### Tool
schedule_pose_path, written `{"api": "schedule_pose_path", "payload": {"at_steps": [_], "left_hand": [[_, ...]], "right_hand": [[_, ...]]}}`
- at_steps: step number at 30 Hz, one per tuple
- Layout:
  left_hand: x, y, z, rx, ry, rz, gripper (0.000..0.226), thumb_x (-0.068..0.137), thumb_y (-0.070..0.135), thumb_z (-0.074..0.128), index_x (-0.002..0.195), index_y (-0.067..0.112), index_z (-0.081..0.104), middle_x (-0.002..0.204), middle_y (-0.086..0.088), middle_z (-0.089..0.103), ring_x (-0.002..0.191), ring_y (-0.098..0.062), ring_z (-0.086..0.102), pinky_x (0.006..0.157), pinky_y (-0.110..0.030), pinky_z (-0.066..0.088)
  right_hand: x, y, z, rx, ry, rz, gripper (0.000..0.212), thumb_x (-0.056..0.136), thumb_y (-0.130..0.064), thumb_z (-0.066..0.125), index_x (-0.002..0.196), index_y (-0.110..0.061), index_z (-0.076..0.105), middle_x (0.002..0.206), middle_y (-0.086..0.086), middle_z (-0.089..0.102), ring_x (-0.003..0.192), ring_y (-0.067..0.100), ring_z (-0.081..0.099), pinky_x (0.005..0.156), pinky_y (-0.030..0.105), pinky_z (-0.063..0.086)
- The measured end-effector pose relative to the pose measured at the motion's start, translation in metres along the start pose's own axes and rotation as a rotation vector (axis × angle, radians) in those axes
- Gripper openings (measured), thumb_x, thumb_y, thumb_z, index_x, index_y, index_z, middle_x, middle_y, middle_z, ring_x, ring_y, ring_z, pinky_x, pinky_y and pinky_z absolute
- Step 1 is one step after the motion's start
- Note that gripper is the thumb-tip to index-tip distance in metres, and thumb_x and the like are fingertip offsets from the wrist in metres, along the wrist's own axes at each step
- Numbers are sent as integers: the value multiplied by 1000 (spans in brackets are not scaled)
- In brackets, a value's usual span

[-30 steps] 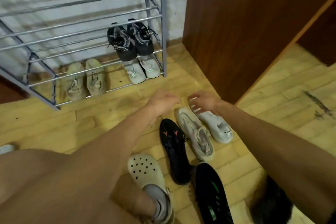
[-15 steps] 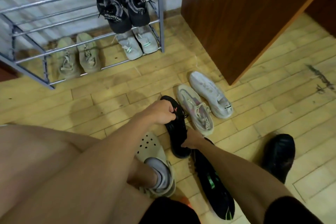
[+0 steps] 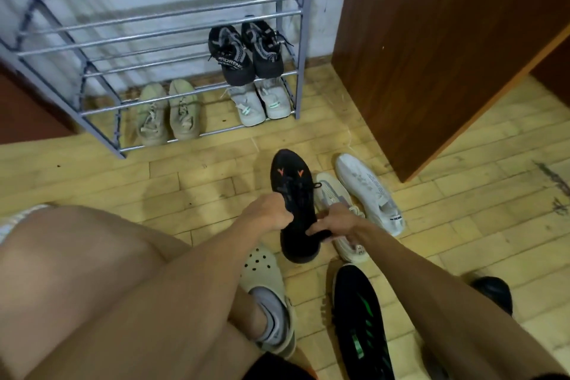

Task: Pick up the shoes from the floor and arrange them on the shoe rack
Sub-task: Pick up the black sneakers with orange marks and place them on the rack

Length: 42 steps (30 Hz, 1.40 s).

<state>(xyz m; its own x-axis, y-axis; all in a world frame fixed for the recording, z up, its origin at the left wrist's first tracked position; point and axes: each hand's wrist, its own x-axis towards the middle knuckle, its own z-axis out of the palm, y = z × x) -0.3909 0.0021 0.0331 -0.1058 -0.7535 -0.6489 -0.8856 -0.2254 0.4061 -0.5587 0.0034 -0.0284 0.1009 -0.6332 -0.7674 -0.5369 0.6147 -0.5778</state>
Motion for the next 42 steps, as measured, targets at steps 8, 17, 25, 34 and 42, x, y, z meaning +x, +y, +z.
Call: {"api": "schedule_pose_path", "payload": {"at_steps": [8, 17, 25, 34, 42], "left_hand": [[-45, 16, -86, -517, 280, -14, 38, 82, 22, 72, 116, 5, 64, 113, -13, 69, 99, -34, 66, 76, -49, 59], [-140, -33, -199, -863, 646, 77, 24, 80, 6, 71, 100, -6, 66, 96, -19, 71, 82, -35, 69, 69, -52, 60], [-216, -146, -224, -1035, 774, 58, 26, 86, -1, 59, 111, -1, 63, 103, -14, 68, 87, -30, 65, 72, -46, 59], [-235, -297, -154, -1375, 740, -52, 21, 89, 13, 64, 109, 6, 63, 107, -10, 67, 96, -27, 66, 79, -45, 58], [-202, -390, -43, -1569, 508, -316, 51, 91, 38, 58, 132, 9, 52, 129, -8, 58, 110, -26, 61, 88, -37, 52]], "right_hand": [[-74, -124, -32, 45, 88, -365, 50, 71, -7, 81, 116, 0, 60, 103, 13, 70, 86, 22, 68, 58, 26, 55], [-157, -273, 16, -132, 50, -680, 37, 86, -10, 65, 122, -17, 62, 94, -1, 69, 81, 12, 66, 60, 26, 55], [-194, -347, 138, -379, -39, -750, 54, 82, -14, 71, 133, -21, 54, 105, 9, 71, 88, 26, 70, 82, 40, 59], [-159, -338, 294, -546, -135, -634, 38, 79, -8, 75, 115, -2, 65, 108, 13, 70, 97, 27, 68, 79, 43, 59], [-88, -284, 373, -632, -189, -414, 45, 74, 0, 75, 118, -5, 65, 119, 14, 66, 110, 31, 61, 77, 39, 55]]}}
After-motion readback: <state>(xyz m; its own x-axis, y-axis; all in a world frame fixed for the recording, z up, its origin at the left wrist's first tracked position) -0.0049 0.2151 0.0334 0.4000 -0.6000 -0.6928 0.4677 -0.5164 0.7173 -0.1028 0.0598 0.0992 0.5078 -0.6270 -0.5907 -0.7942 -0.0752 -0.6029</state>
